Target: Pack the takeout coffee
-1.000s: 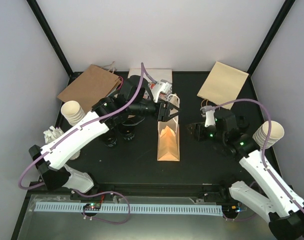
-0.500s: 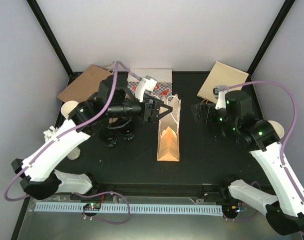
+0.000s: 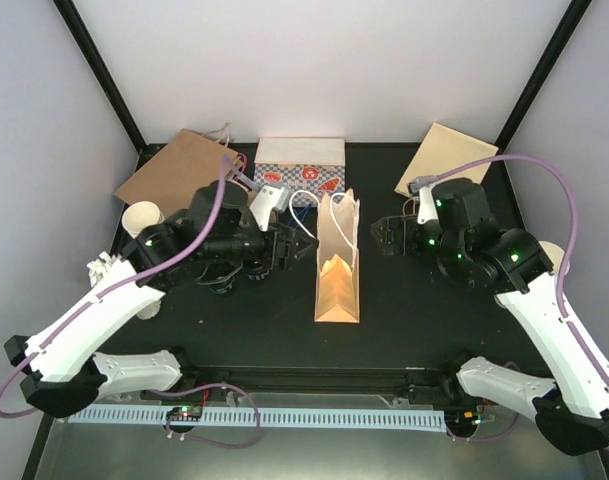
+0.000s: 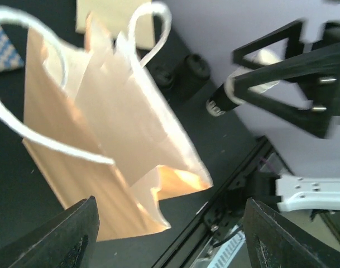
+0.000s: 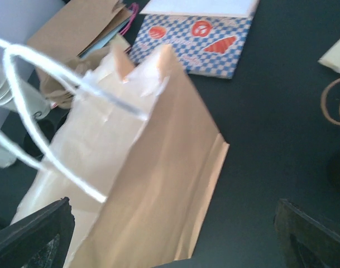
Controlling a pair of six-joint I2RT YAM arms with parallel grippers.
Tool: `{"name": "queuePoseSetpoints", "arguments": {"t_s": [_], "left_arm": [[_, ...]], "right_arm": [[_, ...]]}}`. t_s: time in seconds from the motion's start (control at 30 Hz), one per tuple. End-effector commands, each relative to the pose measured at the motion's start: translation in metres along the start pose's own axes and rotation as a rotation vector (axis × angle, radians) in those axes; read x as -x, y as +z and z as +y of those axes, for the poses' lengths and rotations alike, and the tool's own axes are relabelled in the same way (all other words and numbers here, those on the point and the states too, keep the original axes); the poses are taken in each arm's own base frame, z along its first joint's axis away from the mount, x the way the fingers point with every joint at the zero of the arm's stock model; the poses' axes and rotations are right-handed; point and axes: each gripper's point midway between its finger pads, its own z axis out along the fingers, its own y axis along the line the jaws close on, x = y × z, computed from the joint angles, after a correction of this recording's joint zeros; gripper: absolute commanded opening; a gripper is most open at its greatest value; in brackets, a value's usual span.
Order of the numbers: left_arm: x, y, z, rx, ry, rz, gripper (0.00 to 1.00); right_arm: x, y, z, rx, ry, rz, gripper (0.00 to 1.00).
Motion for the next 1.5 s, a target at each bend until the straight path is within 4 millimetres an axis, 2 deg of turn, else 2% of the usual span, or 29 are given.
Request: {"name": "queuePoseSetpoints", "arguments": {"t_s": [0.0, 0.2, 0.37, 0.47, 0.57, 0.73, 0.87, 0.97, 1.07, 1.27, 1.47], "left_arm": [[-0.021, 0.024, 0.023, 0.098, -0.049, 0.061, 0.73], [-0.024, 0.046, 0.035, 0.170, -0.061, 0.106, 0.74], [-0.027, 0.067, 0.054, 0.259, -0.109, 0.127, 0.74], [-0.026, 0.076, 0.058, 0.271, -0.130, 0.118, 0.74], [-0.025, 0.084, 0.063, 0.297, -0.144, 0.116, 0.72], [-0.022, 0.087, 0.075, 0.369, -0.167, 0.080, 0.69], [-0.022, 0.091, 0.083, 0.419, -0.165, 0.067, 0.64], [-0.022, 0.091, 0.089, 0.455, -0.166, 0.060, 0.58], [-0.019, 0.086, 0.097, 0.511, -0.152, 0.041, 0.53], [-0.019, 0.069, 0.119, 0.648, -0.103, 0.026, 0.24], [-0.018, 0.055, 0.130, 0.728, -0.086, 0.012, 0.02]], "right_arm": [[-0.003, -0.007, 0.020, 0.010, -0.066, 0.024, 1.00], [-0.008, 0.006, 0.035, -0.015, -0.096, 0.053, 1.00], [-0.019, 0.027, 0.040, -0.048, -0.099, 0.090, 1.00], [-0.024, 0.038, 0.044, -0.063, -0.100, 0.098, 1.00], [-0.027, 0.047, 0.043, -0.102, -0.101, 0.100, 1.00], [-0.031, 0.064, 0.027, -0.212, -0.074, 0.088, 0.99], [-0.037, 0.078, 0.023, -0.234, -0.055, 0.088, 0.98], [-0.038, 0.082, 0.015, -0.285, -0.041, 0.082, 0.96], [-0.036, 0.077, -0.003, -0.392, -0.007, 0.056, 0.91], [-0.038, 0.065, -0.032, -0.553, -0.013, 0.049, 0.84], [-0.038, 0.055, -0.051, -0.609, -0.013, 0.049, 0.82]]}}
